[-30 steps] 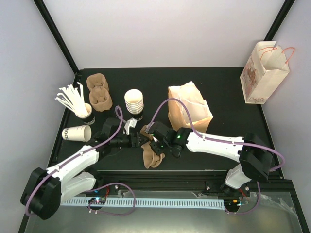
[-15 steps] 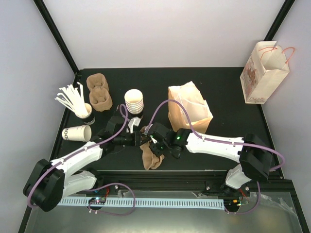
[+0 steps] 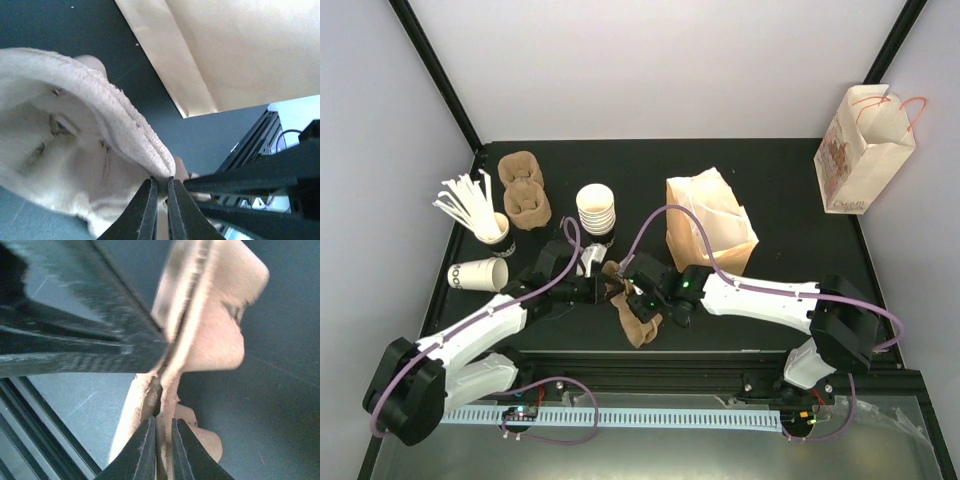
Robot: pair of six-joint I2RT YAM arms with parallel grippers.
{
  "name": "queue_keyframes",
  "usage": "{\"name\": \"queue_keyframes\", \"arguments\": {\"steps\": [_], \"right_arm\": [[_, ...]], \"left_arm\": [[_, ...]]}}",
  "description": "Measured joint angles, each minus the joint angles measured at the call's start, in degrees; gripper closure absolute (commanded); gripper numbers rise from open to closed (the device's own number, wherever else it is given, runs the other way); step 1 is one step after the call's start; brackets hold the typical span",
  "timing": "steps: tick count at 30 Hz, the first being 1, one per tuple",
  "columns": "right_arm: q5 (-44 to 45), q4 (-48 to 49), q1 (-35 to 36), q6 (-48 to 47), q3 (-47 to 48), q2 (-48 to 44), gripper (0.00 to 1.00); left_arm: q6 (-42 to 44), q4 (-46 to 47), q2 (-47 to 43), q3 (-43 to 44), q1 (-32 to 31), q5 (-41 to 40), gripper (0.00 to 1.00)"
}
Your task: Pack the takeout coffee
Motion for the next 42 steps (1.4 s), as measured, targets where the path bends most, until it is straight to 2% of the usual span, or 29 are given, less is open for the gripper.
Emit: {"name": "queue_keyframes", "arguments": {"steps": [13, 25, 30, 32, 35, 36, 42], "right_arm": [[5.64, -2.45, -2.64, 5.35, -0.31, 0.31, 0.88], [7.19, -3.10, -2.67, 5.62, -0.39, 0.31, 0.87], [7.19, -2.86, -2.67, 5.57, -0.83, 0.31, 0.87], [7.19, -2.86, -2.67, 5.57, -0.87, 0.31, 0.87], [7.13, -2.78, -2.67, 5.51, -0.94, 0.31, 0.83], [7.08, -2.73, -2.67, 5.33, -1.01, 0.28, 0.83], [6.32, -2.03, -2.67, 5.11, -1.55, -0.04, 0.81]], "left_arm": [[2.91, -14.38, -12.07, 0.35, 0.00, -3.69, 0.93], [3.54, -27.98, -17.55, 6.19, 0.00, -11.41, 0.93], [3.48, -30.03, -19.08, 7.85, 0.00, -13.57, 0.93], [3.45, -30.64, -18.99, 7.85, 0.00, -13.88, 0.85], [3.26, -31.08, -18.62, 7.82, 0.00, -13.94, 0.61], [3.48, -30.75, -18.47, 7.72, 0.00, -13.53, 0.57], [0.44, -18.58, -15.93, 2.40, 0.00, -6.34, 0.55]]}}
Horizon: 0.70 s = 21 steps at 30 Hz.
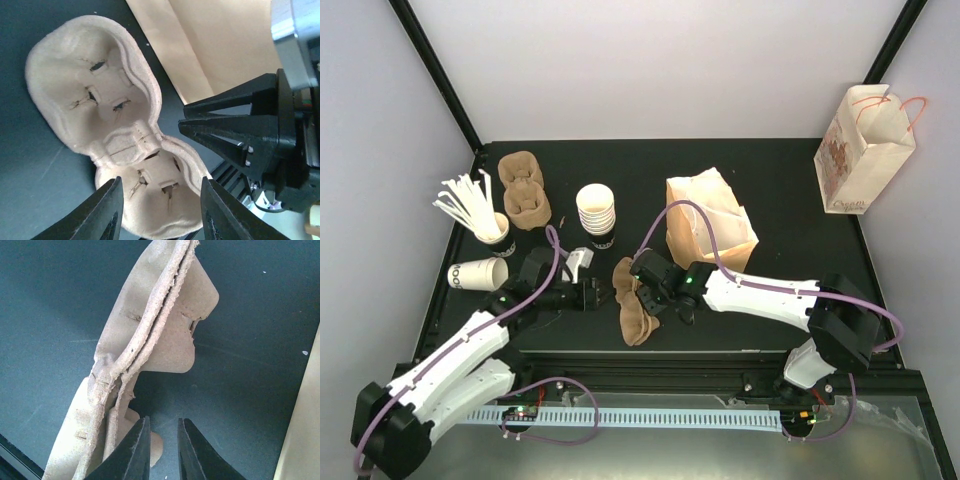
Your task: Pack the takeout coffee
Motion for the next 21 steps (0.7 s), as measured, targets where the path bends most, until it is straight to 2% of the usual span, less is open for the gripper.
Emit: {"name": "queue_keyframes", "arguments": {"steps": [10, 21], "right_arm": [[-0.98, 0.07, -1.99, 1.60, 0.98, -0.09, 0.76], [-7.85, 4.37, -5.11, 4.39, -0.15, -2.03, 0.76]], "left_arm": [[-0.57, 16.44, 12.48, -1.49, -0.13, 4.85, 0.58], [-0.66, 25.31, 16.41, -3.32, -0.13, 6.34, 0.61]]}}
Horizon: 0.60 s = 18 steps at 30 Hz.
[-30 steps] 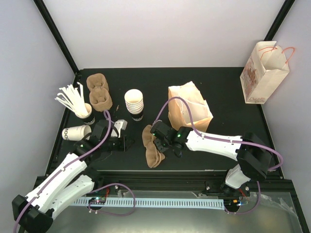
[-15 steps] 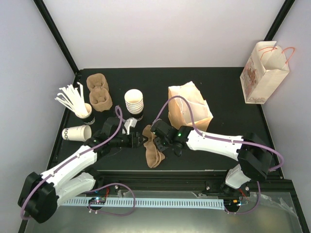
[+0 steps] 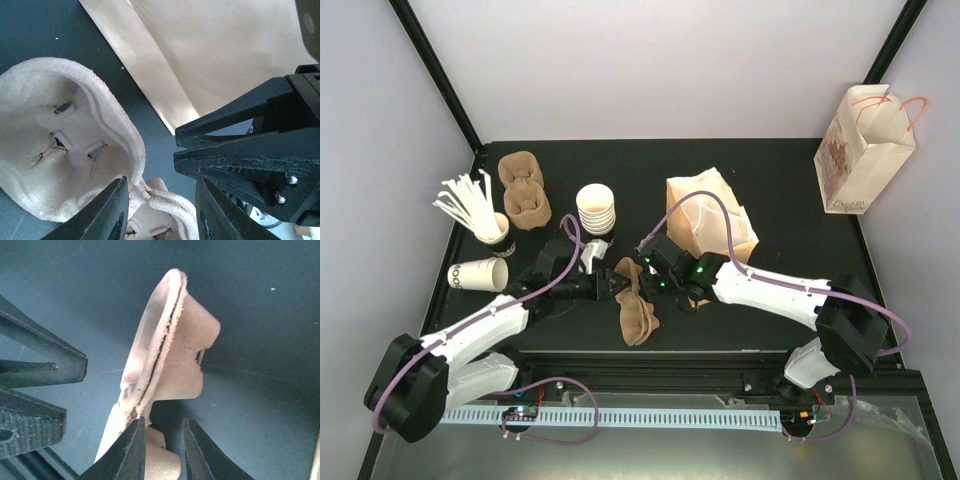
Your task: Pack the takeout coffee
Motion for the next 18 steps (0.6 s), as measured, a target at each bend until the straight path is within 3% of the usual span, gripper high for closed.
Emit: {"name": "queue_keyframes", "arguments": {"steps": [8, 10, 13, 14, 18], "right_arm": [[-3.41, 0.83, -0.09, 1.42, -1.66, -0.76, 0.76], [-3.96, 0.42, -0.09, 1.40, -1.73, -1.20, 0.76], [-4.52, -0.48, -0.09, 1.22, -1.75, -2.64, 0.73], [-4.57, -0.87, -0.09, 1.14, -1.75, -3.34, 0.68], [-4.61, -2.36, -0.09, 0.42, -1.77, -6.40, 0.58]], "left_arm": [[-1.03, 0.63, -6.12, -3.85, 0.00, 0.02, 0.55], [-1.84, 0.13, -8.74, -4.81, -0.02, 0.09, 0.45], [-3.23, -1.64, -13.57, -6.16, -0.07, 0.13, 0.08], [-4.11, -2.21, -15.23, -6.73, -0.02, 0.04, 0.02], [-9.07, -5.14, -21.79, -9.99, 1.09, -2.12, 0.01]]}}
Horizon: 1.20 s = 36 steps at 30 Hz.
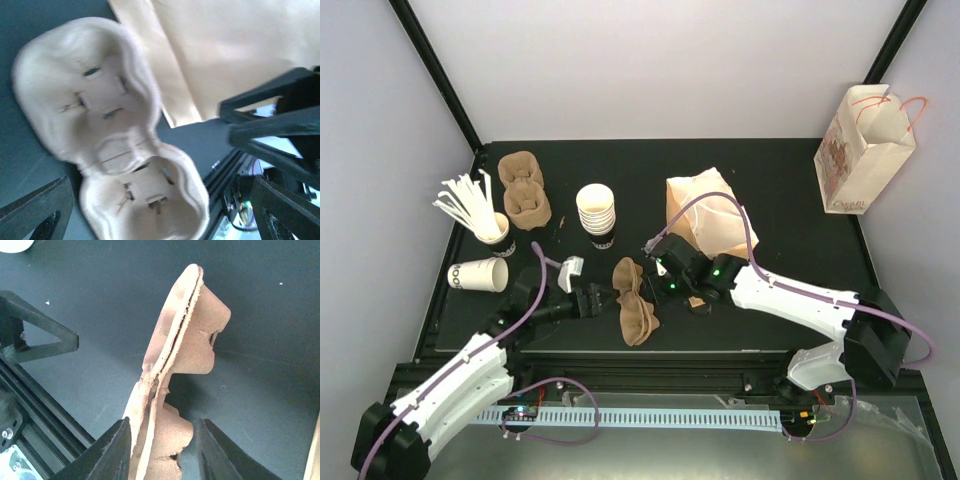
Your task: Pack the takeout coffee
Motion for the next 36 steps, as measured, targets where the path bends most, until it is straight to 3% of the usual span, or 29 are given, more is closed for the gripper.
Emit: {"name": "queue_keyframes", "arguments": {"steps": [3, 8, 13, 15, 24, 29, 36], "right_arm": [[0.33, -0.70, 0.00, -0.09, -0.09, -1.49, 0.47], [0.48, -1.90, 0.00, -0.13, -0.13, -2.38, 0.04], [0.70, -3.32, 0.00, 0.33, -0.13, -3.10, 0.00], [0.72, -4.00, 0.00, 0.37, -0.13, -3.63, 0.04], [-2.01, -5.18, 0.00, 2.51, -0.13, -3.58, 0.54], [-3.96, -5.09, 0.00, 3.19, -0.13, -3.23, 0.63], [-6.29, -3.76, 0.00, 4.00, -0.13, 0.11, 0.70]], "left_arm": [[-3.69, -2.51, -4.87, -3.23, 1.75, -1.79, 0.01], [-7.21, -3.69, -9.11, -5.07, 2.43, -0.81, 0.01], [-8.22, -5.51, -8.96, -4.09, 0.96, 1.81, 0.06], [-8.85, -6.29, -8.96, -3.34, -1.09, 1.77, 0.08], [-15.19, -4.50, -8.70, -3.13, -13.62, -2.38, 0.25], [-16.76, -3.19, -5.35, -3.15, -17.70, -5.11, 0.28], [-16.96, -1.44, -0.57, -2.80, -18.49, -7.30, 0.34]]}}
